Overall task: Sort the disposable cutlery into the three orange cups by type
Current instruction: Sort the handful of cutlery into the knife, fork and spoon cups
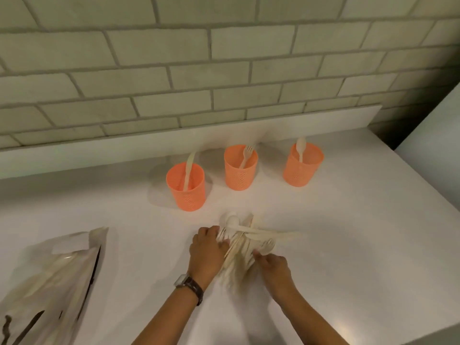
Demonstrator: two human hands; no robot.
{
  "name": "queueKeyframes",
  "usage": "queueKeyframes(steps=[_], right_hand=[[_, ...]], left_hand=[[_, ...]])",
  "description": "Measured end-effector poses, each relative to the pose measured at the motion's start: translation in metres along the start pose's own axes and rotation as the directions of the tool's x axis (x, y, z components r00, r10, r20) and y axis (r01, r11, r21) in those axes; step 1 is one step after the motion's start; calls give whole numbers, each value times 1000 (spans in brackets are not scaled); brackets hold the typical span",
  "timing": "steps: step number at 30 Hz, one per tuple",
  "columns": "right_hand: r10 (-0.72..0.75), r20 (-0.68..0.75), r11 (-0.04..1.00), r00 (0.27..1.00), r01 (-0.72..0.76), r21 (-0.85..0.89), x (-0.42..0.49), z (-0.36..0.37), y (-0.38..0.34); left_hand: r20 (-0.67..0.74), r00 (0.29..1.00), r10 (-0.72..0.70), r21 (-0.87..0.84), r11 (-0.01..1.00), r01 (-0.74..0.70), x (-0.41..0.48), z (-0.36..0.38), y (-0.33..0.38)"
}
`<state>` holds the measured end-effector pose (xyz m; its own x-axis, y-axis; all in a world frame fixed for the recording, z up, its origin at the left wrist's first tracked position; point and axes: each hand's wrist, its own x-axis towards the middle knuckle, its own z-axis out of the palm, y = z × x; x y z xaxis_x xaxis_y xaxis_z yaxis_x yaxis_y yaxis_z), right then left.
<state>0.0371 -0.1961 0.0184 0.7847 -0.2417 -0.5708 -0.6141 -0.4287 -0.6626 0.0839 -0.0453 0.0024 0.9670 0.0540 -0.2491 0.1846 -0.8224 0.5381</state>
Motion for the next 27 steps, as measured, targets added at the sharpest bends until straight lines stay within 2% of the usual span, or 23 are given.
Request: queueKeyframes(steps=[4, 9, 14, 20, 24, 27], right_hand=[[-38, -158, 981, 987, 7, -193, 11, 17, -22], [-72, -180, 945, 981, 10, -327, 13, 27, -34], [-164, -139, 847, 977, 67, -528, 11, 33, -29], [-170, -79, 781, 982, 85, -619, 17, 31, -35], [-169, -42, 761, 985, 104, -640, 20, 28, -34], [-138, 13, 710, 990, 108, -695, 19, 29, -33]], left_hand=[[32, 999, 34, -101, 994, -31, -8, 8, 2], [177, 984, 23, -313, 949, 35, -15, 14, -3], [265, 962, -60, -586, 783, 210, -28, 2, -6], [273, 954, -125, -440, 866, 239, -29, 9, -17], [185, 976, -111, -432, 883, 183, -29, 16, -24], [182, 977, -107, -447, 876, 180, -27, 15, -24]])
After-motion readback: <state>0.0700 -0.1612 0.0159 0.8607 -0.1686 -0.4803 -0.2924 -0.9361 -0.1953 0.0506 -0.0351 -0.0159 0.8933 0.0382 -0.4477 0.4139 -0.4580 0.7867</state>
